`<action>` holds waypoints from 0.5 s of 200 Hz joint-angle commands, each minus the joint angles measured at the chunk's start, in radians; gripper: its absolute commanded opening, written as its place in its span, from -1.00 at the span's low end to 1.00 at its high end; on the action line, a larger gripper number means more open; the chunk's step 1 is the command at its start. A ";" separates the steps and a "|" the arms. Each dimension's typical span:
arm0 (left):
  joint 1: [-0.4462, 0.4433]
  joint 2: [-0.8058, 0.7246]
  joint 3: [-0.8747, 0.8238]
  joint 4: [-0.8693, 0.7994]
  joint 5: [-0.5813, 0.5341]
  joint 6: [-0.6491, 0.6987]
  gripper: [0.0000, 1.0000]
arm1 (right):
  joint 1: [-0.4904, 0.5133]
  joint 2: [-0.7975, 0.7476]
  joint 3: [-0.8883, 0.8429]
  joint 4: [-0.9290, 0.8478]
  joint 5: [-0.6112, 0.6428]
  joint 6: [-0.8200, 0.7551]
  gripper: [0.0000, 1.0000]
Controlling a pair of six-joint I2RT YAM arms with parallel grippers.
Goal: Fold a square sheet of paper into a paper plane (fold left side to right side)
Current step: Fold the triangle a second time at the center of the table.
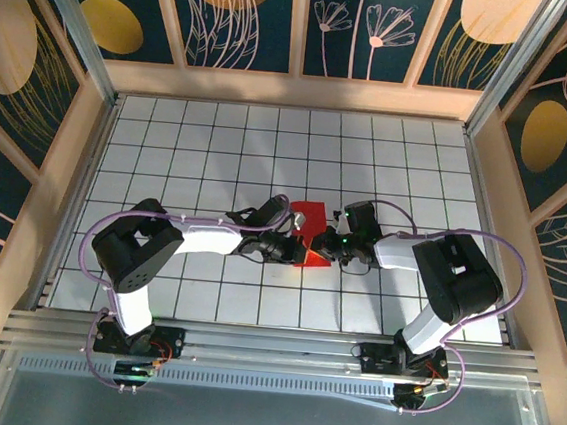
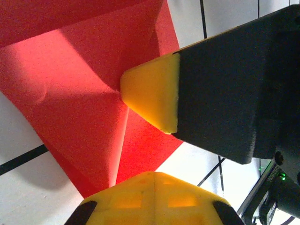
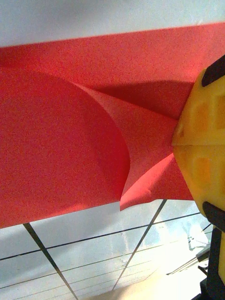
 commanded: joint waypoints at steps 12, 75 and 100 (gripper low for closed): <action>-0.005 0.012 0.030 -0.028 -0.030 0.007 -0.92 | 0.011 0.023 -0.019 -0.059 0.045 -0.012 -1.00; -0.005 0.034 0.028 -0.049 -0.055 0.021 -0.92 | 0.012 0.026 -0.019 -0.065 0.045 -0.015 -1.00; -0.005 0.042 0.025 -0.051 -0.060 0.023 -0.92 | 0.011 0.025 -0.017 -0.070 0.045 -0.017 -1.00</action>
